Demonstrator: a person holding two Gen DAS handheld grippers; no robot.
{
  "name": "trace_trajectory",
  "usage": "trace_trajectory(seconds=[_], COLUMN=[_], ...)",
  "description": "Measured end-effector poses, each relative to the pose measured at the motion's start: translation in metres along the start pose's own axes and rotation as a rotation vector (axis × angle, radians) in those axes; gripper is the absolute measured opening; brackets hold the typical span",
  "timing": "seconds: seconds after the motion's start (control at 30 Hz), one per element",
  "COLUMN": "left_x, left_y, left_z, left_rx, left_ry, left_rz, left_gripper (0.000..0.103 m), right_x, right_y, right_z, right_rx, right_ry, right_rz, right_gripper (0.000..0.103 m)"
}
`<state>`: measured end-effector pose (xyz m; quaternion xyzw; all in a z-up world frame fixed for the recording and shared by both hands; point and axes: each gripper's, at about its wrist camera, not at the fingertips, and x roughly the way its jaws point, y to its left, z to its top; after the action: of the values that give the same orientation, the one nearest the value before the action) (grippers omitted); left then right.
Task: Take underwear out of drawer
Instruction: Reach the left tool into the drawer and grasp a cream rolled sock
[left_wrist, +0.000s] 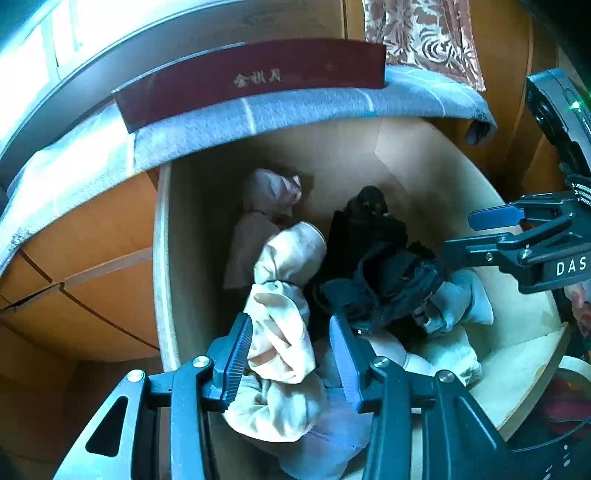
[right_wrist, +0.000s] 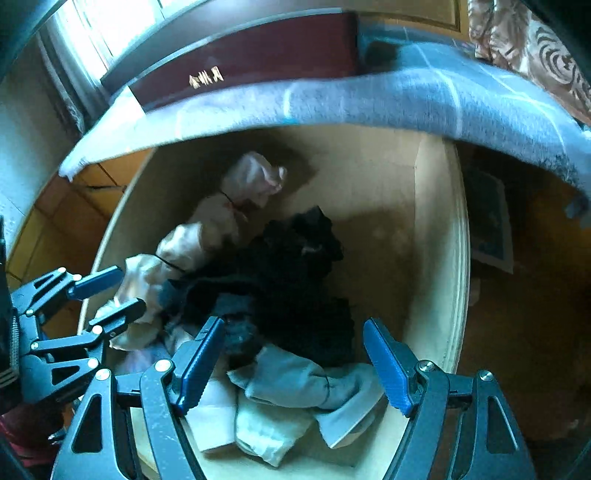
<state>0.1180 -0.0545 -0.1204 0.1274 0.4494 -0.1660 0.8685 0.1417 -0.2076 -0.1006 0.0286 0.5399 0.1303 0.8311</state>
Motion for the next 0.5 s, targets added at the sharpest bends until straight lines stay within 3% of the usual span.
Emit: trace_trajectory(seconds=[0.27,0.37,0.5], left_x=[0.017,0.017,0.018], left_y=[0.001,0.002,0.001], left_z=[0.003,0.000,-0.004], left_rx=[-0.044,-0.053,-0.056], left_ry=[0.034,0.039,0.042], left_rz=[0.024,0.021,0.018], left_gripper=[0.044,0.044,0.044], right_x=[0.018,0.034,0.060], right_y=[0.004,0.013,0.017], right_z=[0.021,0.037,0.048], right_rx=[0.097,0.112,0.146], right_ry=[0.067,0.102,0.155], right_rz=[0.049,0.005,0.030], right_gripper=[0.087,0.090,0.089])
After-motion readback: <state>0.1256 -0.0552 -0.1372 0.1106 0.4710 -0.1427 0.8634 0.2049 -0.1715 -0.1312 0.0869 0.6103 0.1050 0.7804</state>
